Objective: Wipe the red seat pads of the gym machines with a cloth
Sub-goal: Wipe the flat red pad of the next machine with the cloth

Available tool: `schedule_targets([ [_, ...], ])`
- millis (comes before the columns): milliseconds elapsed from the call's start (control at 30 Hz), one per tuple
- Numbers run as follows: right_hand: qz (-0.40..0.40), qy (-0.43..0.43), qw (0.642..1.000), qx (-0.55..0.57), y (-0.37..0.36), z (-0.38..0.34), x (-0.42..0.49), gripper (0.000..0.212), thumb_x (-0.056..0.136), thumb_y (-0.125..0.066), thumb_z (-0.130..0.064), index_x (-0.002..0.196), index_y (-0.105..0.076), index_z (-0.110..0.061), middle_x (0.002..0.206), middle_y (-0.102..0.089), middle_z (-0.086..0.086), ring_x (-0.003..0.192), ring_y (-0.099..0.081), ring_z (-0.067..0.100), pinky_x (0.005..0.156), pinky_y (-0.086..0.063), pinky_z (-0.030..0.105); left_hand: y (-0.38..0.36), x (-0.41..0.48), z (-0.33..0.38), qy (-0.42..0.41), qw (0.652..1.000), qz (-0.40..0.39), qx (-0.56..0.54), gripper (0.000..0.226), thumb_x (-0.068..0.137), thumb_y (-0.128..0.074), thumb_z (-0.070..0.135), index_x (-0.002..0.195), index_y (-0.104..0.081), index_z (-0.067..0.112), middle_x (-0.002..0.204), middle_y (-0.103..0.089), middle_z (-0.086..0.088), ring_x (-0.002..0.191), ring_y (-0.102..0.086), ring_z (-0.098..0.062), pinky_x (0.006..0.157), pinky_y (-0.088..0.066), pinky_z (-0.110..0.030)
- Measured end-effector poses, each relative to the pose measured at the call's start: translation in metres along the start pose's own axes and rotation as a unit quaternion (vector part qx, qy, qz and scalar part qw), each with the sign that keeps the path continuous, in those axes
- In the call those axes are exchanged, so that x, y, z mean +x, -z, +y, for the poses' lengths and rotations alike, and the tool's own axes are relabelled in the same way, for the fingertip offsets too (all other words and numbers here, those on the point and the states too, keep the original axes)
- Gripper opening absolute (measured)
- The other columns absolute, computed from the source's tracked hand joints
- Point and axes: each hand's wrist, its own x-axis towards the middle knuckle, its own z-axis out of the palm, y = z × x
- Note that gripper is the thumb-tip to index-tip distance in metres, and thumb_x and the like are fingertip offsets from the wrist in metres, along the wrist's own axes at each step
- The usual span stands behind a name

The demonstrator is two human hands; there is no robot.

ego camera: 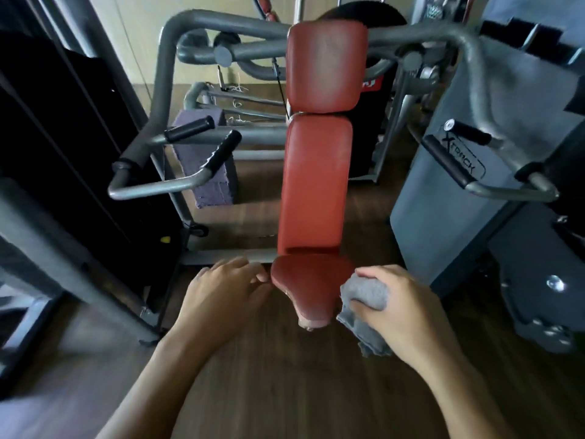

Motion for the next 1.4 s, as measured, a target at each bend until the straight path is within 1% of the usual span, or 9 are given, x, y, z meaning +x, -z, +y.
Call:
schedule_targets([
  [100, -0.019, 0.018, 1.000, 0.018, 0.010, -0.030, -0.028, 0.032, 0.075, -0.077, -0.040, 0.106, -0.069, -0.041, 0.114, -0.060, -0.023, 0.096, -0.063, 0.002, 0.084, -0.054, 0.026, 0.022, -0.047, -0.002, 0.033, 0.999, 0.015, -0.008, 0.024, 0.095, -0.054, 0.053, 0.109, -0.067, 0.038, 0.113, -0.066, 0.018, 0.112, -0.061, -0.012, 0.086, -0.042, -0.033],
  [267, -0.049, 0.081, 0.995, 0.019, -0.005, -0.090, -0.051, 0.039, 0.074, -0.081, -0.044, 0.111, -0.069, -0.040, 0.115, -0.058, -0.025, 0.099, -0.059, 0.002, 0.086, -0.051, 0.027, 0.044, -0.104, -0.029, 0.085, 0.996, 0.023, -0.018, 0.025, 0.096, -0.053, 0.054, 0.109, -0.067, 0.039, 0.111, -0.064, 0.019, 0.109, -0.060, -0.009, 0.078, -0.035, -0.030],
  [367, -0.079, 0.107, 0.991, 0.017, -0.031, -0.127, -0.056, 0.041, 0.076, -0.079, -0.045, 0.115, -0.068, -0.039, 0.115, -0.057, -0.025, 0.102, -0.058, 0.002, 0.088, -0.050, 0.029, 0.058, -0.136, -0.064, 0.110, 0.993, 0.034, -0.025, 0.025, 0.096, -0.052, 0.054, 0.110, -0.067, 0.039, 0.110, -0.064, 0.020, 0.105, -0.061, -0.008, 0.077, -0.039, -0.030],
  [733, -0.176, 0.168, 0.969, 0.031, -0.190, -0.332, -0.067, 0.043, 0.076, -0.076, -0.047, 0.117, -0.067, -0.039, 0.111, -0.060, -0.019, 0.101, -0.059, 0.007, 0.087, -0.049, 0.032, 0.132, -0.241, -0.303, 0.197, 0.975, 0.106, -0.013, 0.014, 0.094, -0.058, 0.049, 0.097, -0.068, 0.039, 0.098, -0.066, 0.019, 0.087, -0.062, -0.012, 0.071, -0.052, -0.034],
  [867, -0.182, 0.192, 0.964, 0.013, -0.234, -0.406, -0.069, 0.042, 0.080, -0.075, -0.047, 0.120, -0.066, -0.040, 0.117, -0.059, -0.021, 0.104, -0.055, 0.004, 0.082, -0.043, 0.027, 0.154, -0.268, -0.383, 0.202, 0.974, 0.097, -0.035, 0.027, 0.092, -0.047, 0.058, 0.095, -0.067, 0.040, 0.098, -0.065, 0.020, 0.085, -0.064, -0.011, 0.072, -0.057, -0.038],
  [967, -0.182, 0.198, 0.963, 0.007, -0.260, -0.448, -0.065, 0.040, 0.081, -0.076, -0.046, 0.120, -0.066, -0.040, 0.117, -0.058, -0.021, 0.102, -0.052, 0.002, 0.078, -0.037, 0.023, 0.169, -0.277, -0.432, 0.205, 0.973, 0.098, -0.041, 0.047, 0.086, -0.031, 0.068, 0.095, -0.068, 0.040, 0.098, -0.066, 0.019, 0.085, -0.065, -0.013, 0.073, -0.057, -0.039],
  [1033, -0.186, 0.193, 0.963, 0.007, -0.277, -0.470, -0.060, 0.040, 0.081, -0.077, -0.044, 0.119, -0.067, -0.039, 0.117, -0.059, -0.020, 0.100, -0.053, 0.002, 0.078, -0.037, 0.023, 0.175, -0.276, -0.460, 0.215, 0.971, 0.098, -0.036, 0.049, 0.084, -0.029, 0.069, 0.096, -0.068, 0.041, 0.099, -0.066, 0.019, 0.086, -0.066, -0.014, 0.073, -0.057, -0.039],
  [1267, -0.179, 0.193, 0.964, 0.025, -0.352, -0.540, -0.011, 0.041, 0.078, -0.081, -0.041, 0.117, -0.069, -0.036, 0.114, -0.061, -0.015, 0.102, -0.058, 0.007, 0.080, -0.041, 0.022, 0.191, -0.237, -0.551, 0.216, 0.973, 0.078, -0.014, 0.031, 0.091, -0.045, 0.058, 0.099, -0.069, 0.039, 0.102, -0.066, 0.020, 0.085, -0.066, -0.013, 0.070, -0.052, -0.032],
  [1400, -0.185, 0.197, 0.962, 0.046, -0.405, -0.591, 0.038, 0.042, 0.078, -0.080, -0.041, 0.118, -0.069, -0.034, 0.114, -0.061, -0.015, 0.105, -0.058, 0.007, 0.085, -0.044, 0.022, 0.205, -0.190, -0.615, 0.226, 0.971, 0.074, 0.003, 0.020, 0.094, -0.053, 0.052, 0.095, -0.069, 0.039, 0.096, -0.066, 0.020, 0.085, -0.066, -0.011, 0.068, -0.050, -0.031],
])
